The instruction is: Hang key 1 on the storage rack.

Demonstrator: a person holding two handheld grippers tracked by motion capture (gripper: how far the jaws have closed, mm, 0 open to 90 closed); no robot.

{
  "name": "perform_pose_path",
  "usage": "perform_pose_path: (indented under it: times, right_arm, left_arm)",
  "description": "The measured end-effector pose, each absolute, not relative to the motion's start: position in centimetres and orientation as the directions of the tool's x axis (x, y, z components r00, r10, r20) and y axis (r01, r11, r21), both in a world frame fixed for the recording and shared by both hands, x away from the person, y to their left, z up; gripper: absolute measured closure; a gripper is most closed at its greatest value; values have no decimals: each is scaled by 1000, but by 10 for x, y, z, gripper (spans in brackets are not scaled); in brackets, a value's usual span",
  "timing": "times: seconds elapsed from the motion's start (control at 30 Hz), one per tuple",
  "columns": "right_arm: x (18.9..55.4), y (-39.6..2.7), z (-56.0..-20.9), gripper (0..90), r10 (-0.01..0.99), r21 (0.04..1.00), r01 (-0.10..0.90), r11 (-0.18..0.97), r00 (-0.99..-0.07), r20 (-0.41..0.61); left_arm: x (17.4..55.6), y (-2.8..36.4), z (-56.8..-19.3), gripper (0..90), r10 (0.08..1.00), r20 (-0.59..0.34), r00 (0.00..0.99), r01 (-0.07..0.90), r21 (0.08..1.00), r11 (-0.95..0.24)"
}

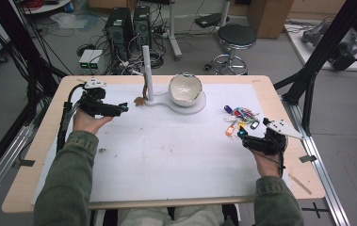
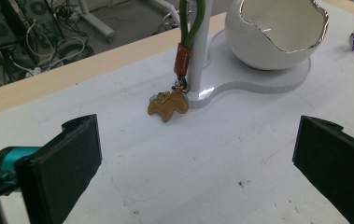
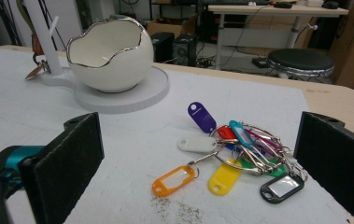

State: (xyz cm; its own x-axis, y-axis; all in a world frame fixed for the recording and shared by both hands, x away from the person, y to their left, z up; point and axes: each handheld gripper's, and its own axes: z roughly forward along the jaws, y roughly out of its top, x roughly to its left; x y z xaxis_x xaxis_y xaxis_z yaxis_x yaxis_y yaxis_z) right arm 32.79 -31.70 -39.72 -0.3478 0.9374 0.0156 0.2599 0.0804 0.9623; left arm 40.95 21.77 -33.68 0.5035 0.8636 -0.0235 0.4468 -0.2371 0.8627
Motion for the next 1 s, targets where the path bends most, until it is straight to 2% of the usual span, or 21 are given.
perform_pose_path:
  times: [0.5, 0.9, 1.0]
  right_arm:
    - [327, -316, -397, 4, 936, 962, 260, 83, -351, 14]
    - [328, -316, -398, 4, 935, 961, 262, 89, -354, 10]
    - [328, -315, -398, 4, 933, 960, 267, 89, -359, 13]
  left_arm:
    - [385, 238, -347, 17, 866, -46, 497, 416, 889, -191]
    - [358, 265, -362, 17, 892, -76, 446, 391, 913, -117]
    - [351, 267, -365, 17, 894, -61, 444, 386, 913, -129]
